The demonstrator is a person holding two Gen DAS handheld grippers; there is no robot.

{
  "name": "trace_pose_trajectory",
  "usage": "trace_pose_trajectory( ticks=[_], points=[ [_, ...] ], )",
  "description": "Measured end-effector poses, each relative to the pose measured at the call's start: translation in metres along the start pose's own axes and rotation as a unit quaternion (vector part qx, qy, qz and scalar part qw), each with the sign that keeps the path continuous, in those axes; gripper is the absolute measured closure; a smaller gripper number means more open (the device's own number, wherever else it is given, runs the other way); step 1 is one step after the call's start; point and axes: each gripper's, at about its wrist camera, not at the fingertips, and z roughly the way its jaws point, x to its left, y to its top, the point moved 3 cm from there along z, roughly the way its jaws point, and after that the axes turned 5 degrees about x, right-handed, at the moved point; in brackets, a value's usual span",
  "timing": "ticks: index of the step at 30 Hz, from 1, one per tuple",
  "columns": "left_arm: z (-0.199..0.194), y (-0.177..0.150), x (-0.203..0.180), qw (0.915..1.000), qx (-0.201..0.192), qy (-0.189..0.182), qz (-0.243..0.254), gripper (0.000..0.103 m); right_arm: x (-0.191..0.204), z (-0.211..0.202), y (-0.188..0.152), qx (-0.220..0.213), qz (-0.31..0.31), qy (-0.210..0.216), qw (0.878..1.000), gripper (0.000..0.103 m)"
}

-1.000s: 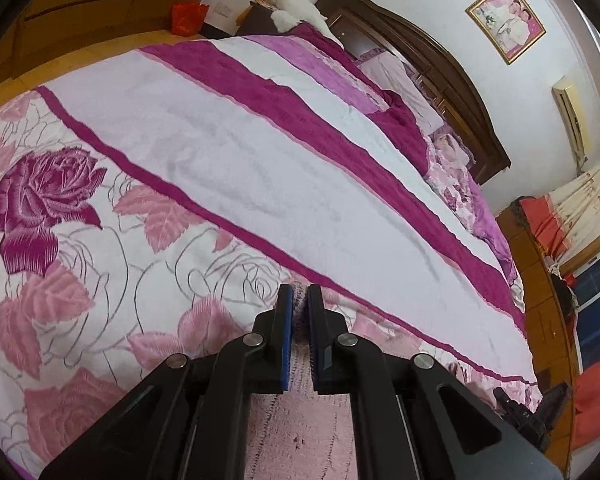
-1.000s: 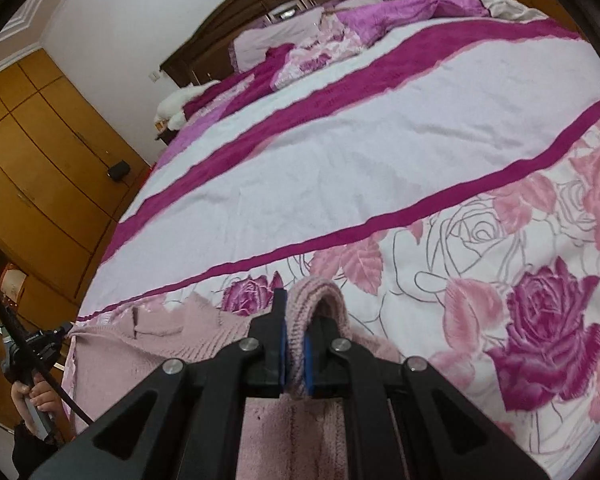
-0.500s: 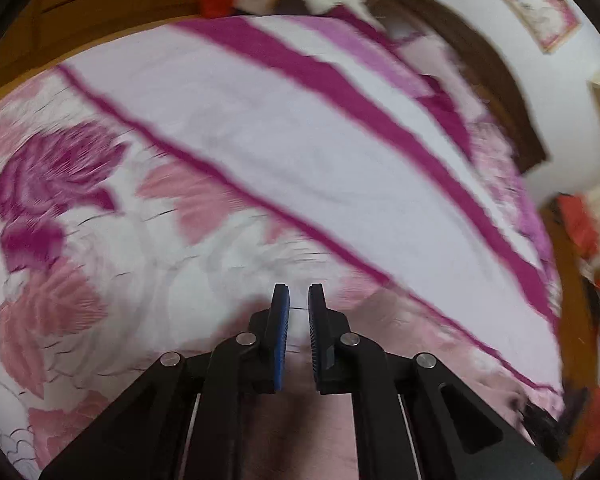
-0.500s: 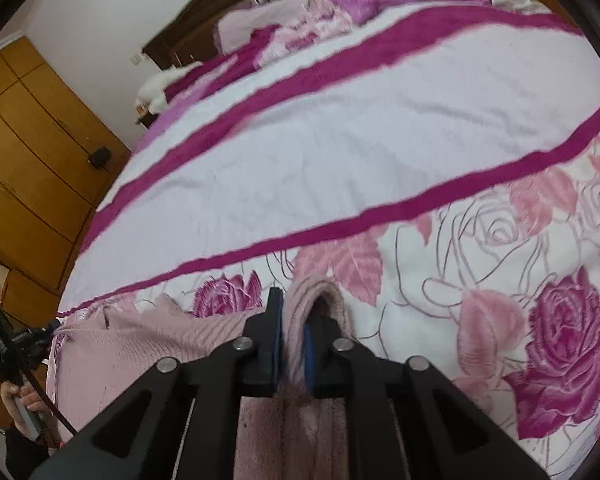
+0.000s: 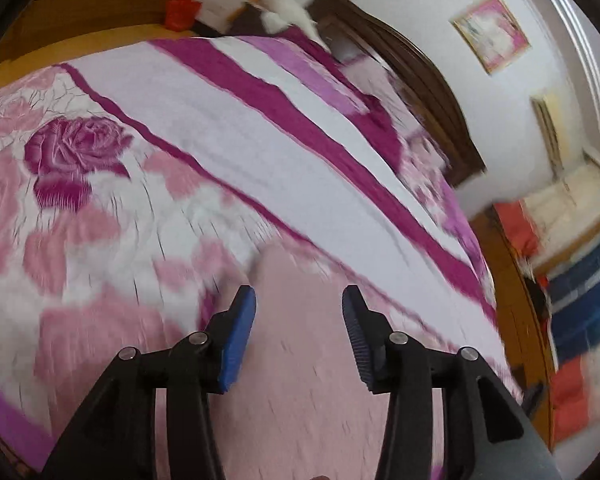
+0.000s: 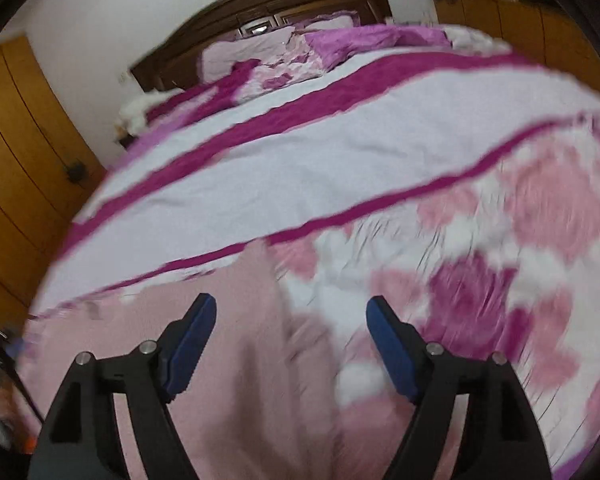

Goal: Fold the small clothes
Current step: 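Lay the folded hem down and open both tools, then move both open tools to the side edge of the folded cardigan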

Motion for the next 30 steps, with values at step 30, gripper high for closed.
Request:
trace_pose_trajectory(
  ticks=[30],
  points=[
    [-0.06,-0.122,0.042,0.9916,-0.038,-0.093,-0.082,0.084,0.13,-0.049,-0.091,-0.03,-0.196,-0.114,0.974,0.022]
  ],
)
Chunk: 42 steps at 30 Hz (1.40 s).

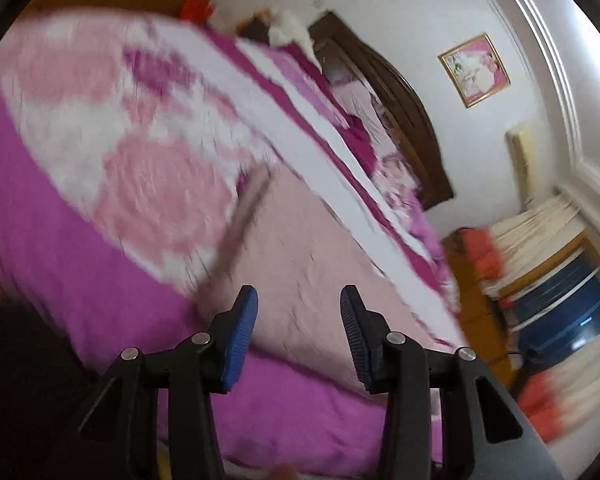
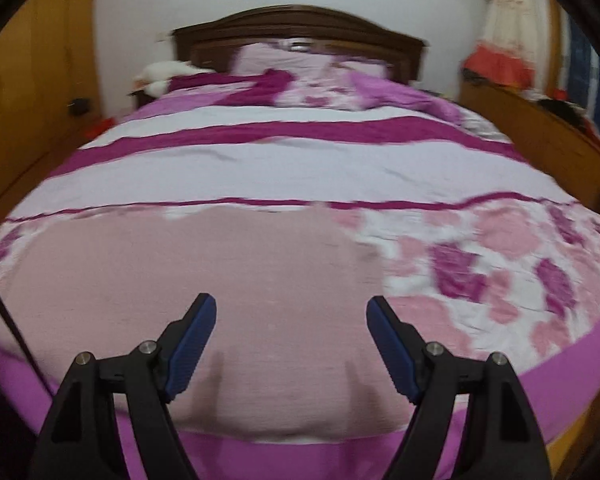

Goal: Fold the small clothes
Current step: 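Move both open tools to the side edge of the folded cardigan, then grasp the cardigan side edge with the left tool while the right tool grasps beside it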

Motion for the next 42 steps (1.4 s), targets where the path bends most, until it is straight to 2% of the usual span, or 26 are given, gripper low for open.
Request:
trace_pose_trajectory(
  ticks=[2,4,6,8,9,11,14,16,19,22,27,28,29,30,32,34,37,39,40,42],
  points=[
    [0.009,-0.007,0.008,0.9991,0.023,-0.022,-0.029,0.084,0.02,0.001,-0.001,0.002,-0.025,0.006,1.0,0.022],
    [0.019,-0.011,0.01,0.9979,0.043,-0.029,-0.039,0.084,0.038,0.006,-0.004,0.006,-0.042,0.019,0.999,0.022],
    [0.029,-0.014,0.016,0.9968,0.059,-0.016,-0.052,0.084,0.051,0.015,-0.009,0.021,-0.047,0.029,0.998,0.022],
    [0.034,-0.02,0.03,0.9931,0.071,0.011,-0.092,0.083,0.059,0.025,-0.014,0.036,-0.046,0.035,0.998,0.022],
    [0.033,-0.027,0.038,0.9899,0.071,0.009,-0.122,0.083,0.062,0.029,-0.017,0.044,-0.044,0.04,0.997,0.022],
    [0.031,-0.03,0.035,0.9913,0.066,0.008,-0.113,0.083,0.068,0.033,-0.026,0.059,-0.044,0.051,0.996,0.022],
    [0.03,-0.022,0.029,0.9901,0.043,-0.045,-0.125,0.079,0.072,0.036,-0.033,0.055,-0.055,0.05,0.996,0.022],
    [0.037,-0.015,0.031,0.9914,0.033,-0.029,-0.123,0.075,0.073,0.04,-0.035,0.056,-0.058,0.047,0.996,0.022],
    [0.045,-0.011,0.042,0.987,0.033,-0.013,-0.157,0.075,0.073,0.042,-0.034,0.058,-0.052,0.047,0.996,0.021],
    [0.045,-0.008,0.037,0.9902,0.026,-0.002,-0.137,0.075,0.073,0.042,-0.033,0.056,-0.052,0.049,0.996,0.021],
    [0.044,0.005,0.049,0.9827,-0.004,-0.009,-0.185,0.075,0.071,0.042,-0.034,0.054,-0.053,0.051,0.996,0.021],
    [0.042,0.006,0.053,0.9804,-0.011,-0.014,-0.196,0.079,0.072,0.042,-0.034,0.055,-0.054,0.05,0.996,0.021],
    [0.043,0.008,0.056,0.9785,-0.012,-0.016,-0.205,0.097,0.072,0.041,-0.034,0.055,-0.056,0.05,0.996,0.021],
    [0.047,0.009,0.057,0.9788,-0.003,-0.012,-0.204,0.102,0.073,0.04,-0.034,0.056,-0.058,0.049,0.996,0.021],
    [0.049,0.007,0.053,0.9826,0.013,-0.011,-0.185,0.103,0.075,0.037,-0.031,0.061,-0.061,0.049,0.995,0.021],
    [0.048,0.004,0.047,0.9866,0.016,-0.013,-0.162,0.103,0.082,0.031,-0.021,0.064,-0.056,0.077,0.993,0.021],
    [0.05,0.002,0.044,0.9889,0.008,0.007,-0.148,0.103,0.113,0.028,0.01,0.097,-0.03,0.165,0.981,0.021],
    [0.051,0.0,0.046,0.9889,0.0,0.027,-0.146,0.103,0.159,0.038,0.035,0.151,-0.049,0.218,0.963,0.015],
    [0.05,-0.001,0.045,0.9892,-0.002,0.03,-0.143,0.103,0.185,0.044,0.044,0.178,-0.07,0.228,0.955,0.014],
    [0.049,-0.003,0.043,0.9894,-0.003,0.03,-0.142,0.103,0.248,0.058,0.063,0.215,-0.137,0.214,0.943,0.014]
  ],
)
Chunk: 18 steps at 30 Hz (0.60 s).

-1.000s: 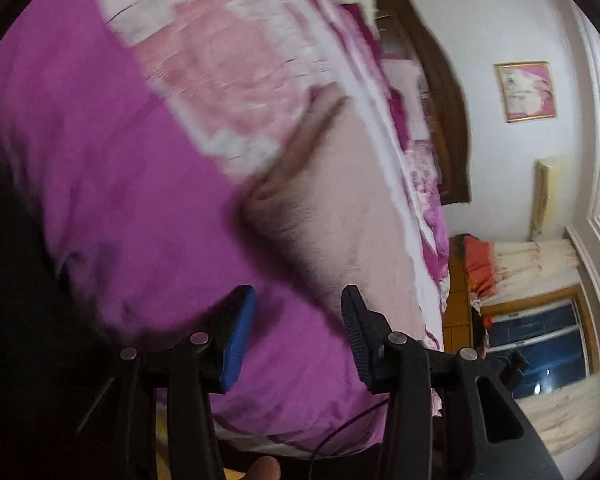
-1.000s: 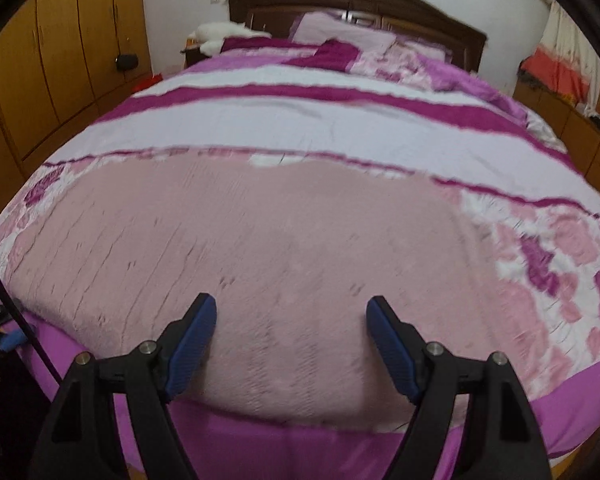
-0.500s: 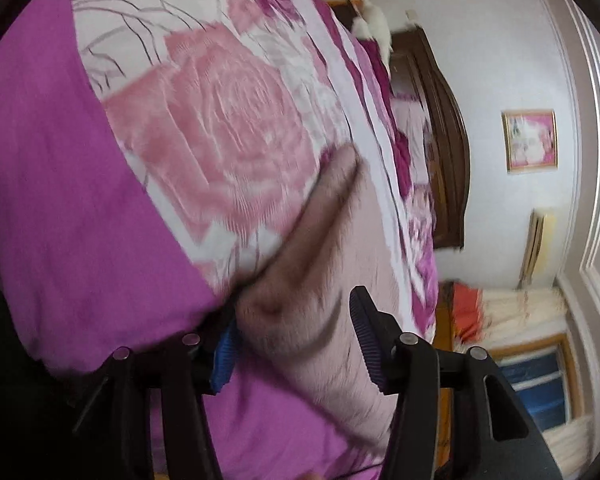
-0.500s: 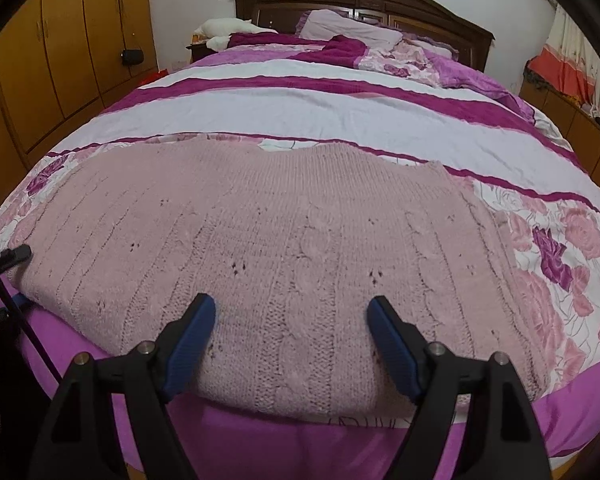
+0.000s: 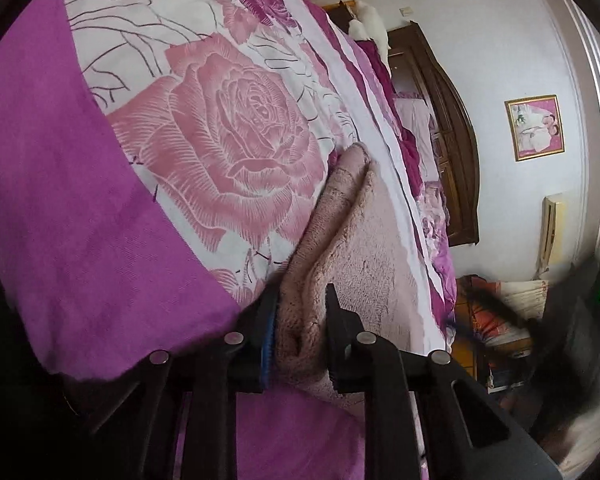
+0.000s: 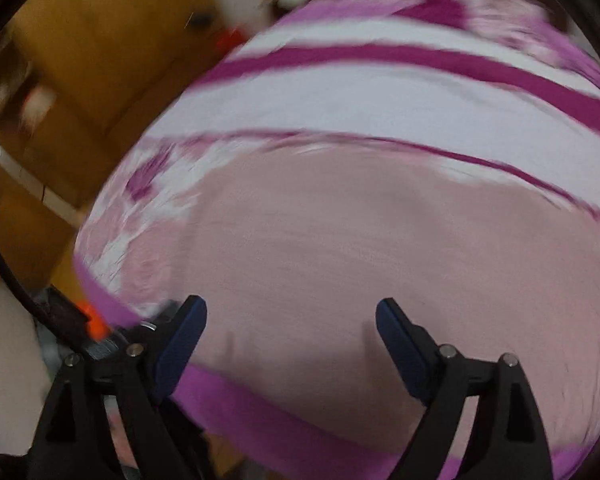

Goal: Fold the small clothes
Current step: 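Grasp the cardigan side edge with the left tool while the right tool grasps beside it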

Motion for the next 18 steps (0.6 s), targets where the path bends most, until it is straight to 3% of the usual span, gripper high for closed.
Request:
trace_pose_trajectory(
  ticks=[3,5,7,9,12,14,15,16,17,18],
  points=[
    [-0.002,-0.001,0.002,0.9998,0.014,0.005,0.011,0.103,0.061,0.036,0.051,0.051,-0.082,-0.069,0.993,0.014],
    [0.0,0.003,0.001,0.9995,0.023,0.008,0.021,0.103,0.084,0.059,0.07,0.084,-0.102,-0.085,0.988,0.014],
    [-0.001,0.005,0.002,0.9993,0.033,0.003,0.02,0.103,0.091,0.084,0.079,0.132,-0.071,-0.097,0.984,0.014],
    [-0.001,0.007,0.003,0.9991,0.04,0.0,0.017,0.103,0.084,0.104,0.078,0.164,-0.025,-0.148,0.975,0.014],
    [-0.001,0.007,0.006,0.9988,0.047,0.0,0.011,0.103,0.078,0.117,0.074,0.161,-0.007,-0.228,0.96,0.014],
    [-0.001,0.008,0.007,0.9986,0.053,-0.004,0.005,0.103,0.079,0.122,0.072,0.158,-0.002,-0.244,0.957,0.017],
    [-0.002,0.008,0.008,0.9983,0.058,-0.007,0.004,0.103,0.082,0.123,0.071,0.155,-0.004,-0.247,0.956,0.021],
    [-0.002,0.009,0.007,0.9982,0.059,-0.006,0.007,0.103,0.085,0.124,0.071,0.151,-0.01,-0.252,0.956,0.032],
    [-0.002,0.01,0.006,0.9981,0.061,-0.004,0.013,0.103,0.088,0.126,0.072,0.147,-0.016,-0.256,0.955,0.052],
    [0.001,0.016,0.003,0.998,0.061,-0.003,0.016,0.103,0.088,0.125,0.074,0.144,-0.018,-0.258,0.955,0.066]
  ],
)
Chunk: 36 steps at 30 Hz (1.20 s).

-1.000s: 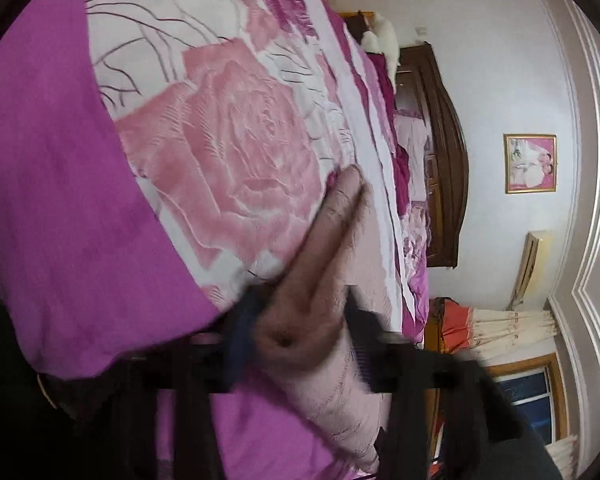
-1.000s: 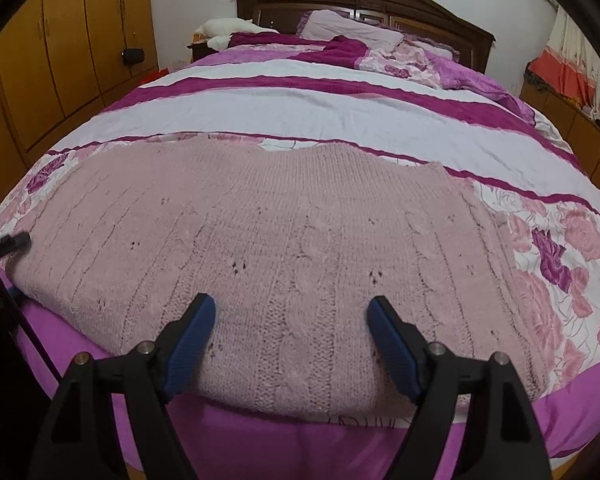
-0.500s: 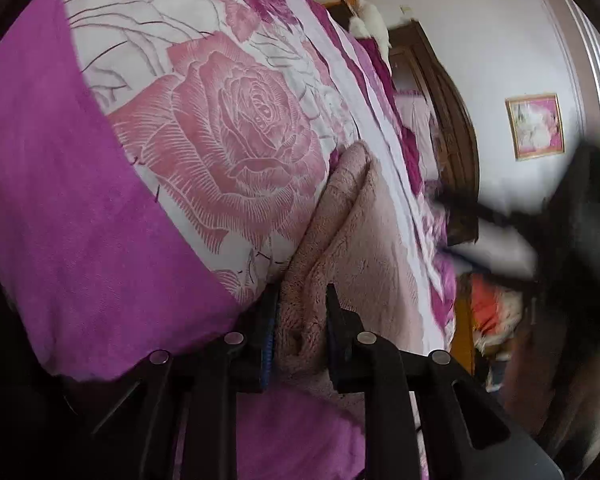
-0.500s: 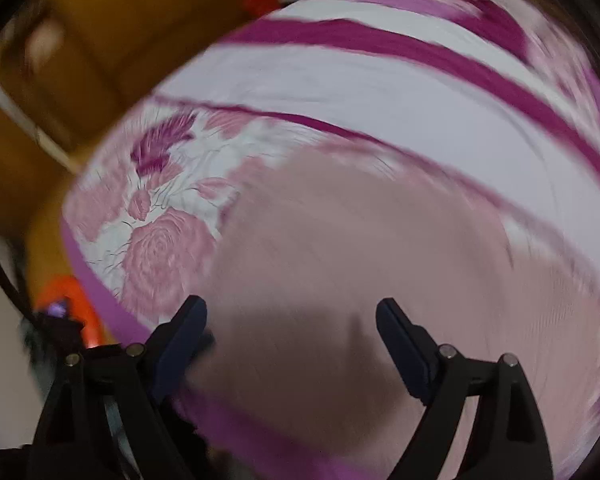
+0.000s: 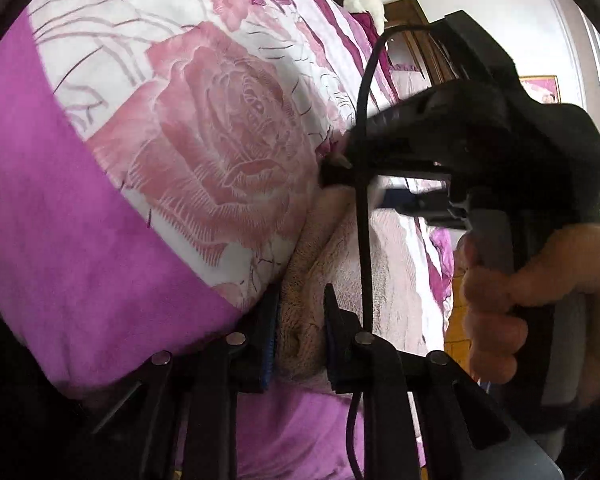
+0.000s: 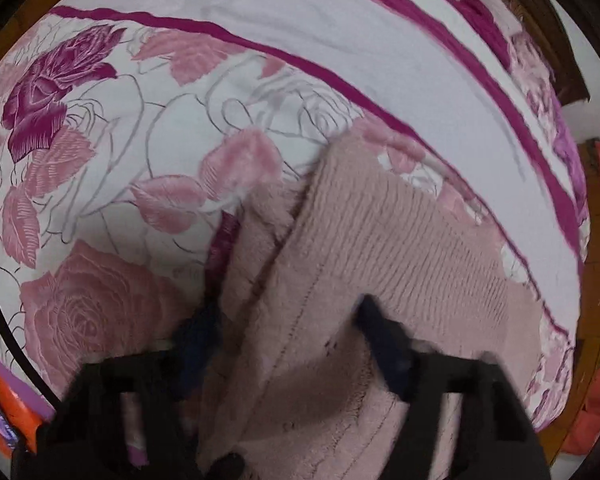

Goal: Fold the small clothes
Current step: 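Grasp the cardigan side edge with the left tool while the right tool grasps beside it, then lift and fold the held cardigan side over the body with both tools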

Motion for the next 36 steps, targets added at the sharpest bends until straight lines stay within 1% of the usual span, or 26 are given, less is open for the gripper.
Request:
trace_pose_trajectory(
  ticks=[1,2,4,6,10,11,13,15,17,19,21,23,25,28,29,31,34,36],
  points=[
    [-0.001,0.002,-0.001,1.0,-0.001,0.0,0.003,0.103,-0.003,-0.001,0.002,0.0,0.006,0.002,1.0,0.082],
    [-0.002,0.004,-0.001,1.0,-0.005,-0.001,0.003,0.103,-0.009,-0.002,0.004,0.002,0.019,0.016,1.0,0.084],
    [-0.007,0.009,-0.002,0.9999,-0.01,-0.013,0.001,0.103,-0.021,-0.002,0.007,0.003,0.043,0.057,0.997,0.086],
    [-0.015,0.013,-0.005,0.9996,-0.017,-0.023,0.007,0.103,-0.034,-0.01,0.006,-0.009,0.065,0.098,0.993,0.087],
    [-0.045,0.019,-0.023,0.9968,-0.055,-0.013,0.057,0.103,-0.048,-0.035,0.007,-0.034,0.084,0.137,0.986,0.087],
    [-0.054,0.023,-0.023,0.9959,-0.064,-0.011,0.063,0.103,-0.047,-0.042,0.009,-0.039,0.085,0.149,0.985,0.087],
    [-0.064,0.029,-0.018,0.9955,-0.075,-0.009,0.058,0.103,-0.042,-0.052,0.014,-0.045,0.082,0.167,0.982,0.087],
    [-0.076,0.035,-0.004,0.9954,-0.087,-0.015,0.037,0.103,-0.029,-0.058,0.019,-0.049,0.075,0.188,0.978,0.087],
    [-0.086,0.034,0.004,0.994,-0.105,-0.021,0.022,0.103,-0.016,-0.064,0.022,-0.054,0.069,0.207,0.974,0.087],
    [-0.098,0.031,0.008,0.9914,-0.127,-0.004,0.031,0.103,0.006,-0.07,0.032,-0.057,0.054,0.22,0.972,0.087],
    [-0.105,0.026,0.001,0.9874,-0.145,0.024,0.058,0.103,0.023,-0.078,0.033,-0.068,0.025,0.224,0.972,0.088],
    [-0.106,0.023,-0.006,0.9878,-0.14,0.022,0.065,0.103,0.033,-0.089,0.029,-0.089,-0.004,0.236,0.968,0.089],
    [-0.106,0.022,-0.01,0.9895,-0.129,0.007,0.064,0.103,0.029,-0.099,0.027,-0.117,-0.026,0.248,0.961,0.092],
    [-0.109,0.02,-0.026,0.9894,-0.125,-0.002,0.074,0.103,0.001,-0.109,0.019,-0.137,-0.03,0.275,0.951,0.093],
    [-0.11,0.017,-0.033,0.9891,-0.123,-0.007,0.081,0.103,-0.015,-0.111,0.015,-0.144,-0.022,0.286,0.947,0.093],
    [-0.11,0.01,-0.053,0.9868,-0.123,-0.007,0.105,0.103,-0.034,-0.111,0.009,-0.151,-0.011,0.305,0.94,0.093],
    [-0.105,-0.011,-0.09,0.9774,-0.129,0.016,0.167,0.103,-0.065,-0.114,-0.003,-0.169,0.001,0.335,0.927,0.093],
    [-0.101,-0.024,-0.11,0.971,-0.129,0.029,0.199,0.103,-0.087,-0.119,-0.014,-0.187,0.007,0.358,0.915,0.093]
  ],
)
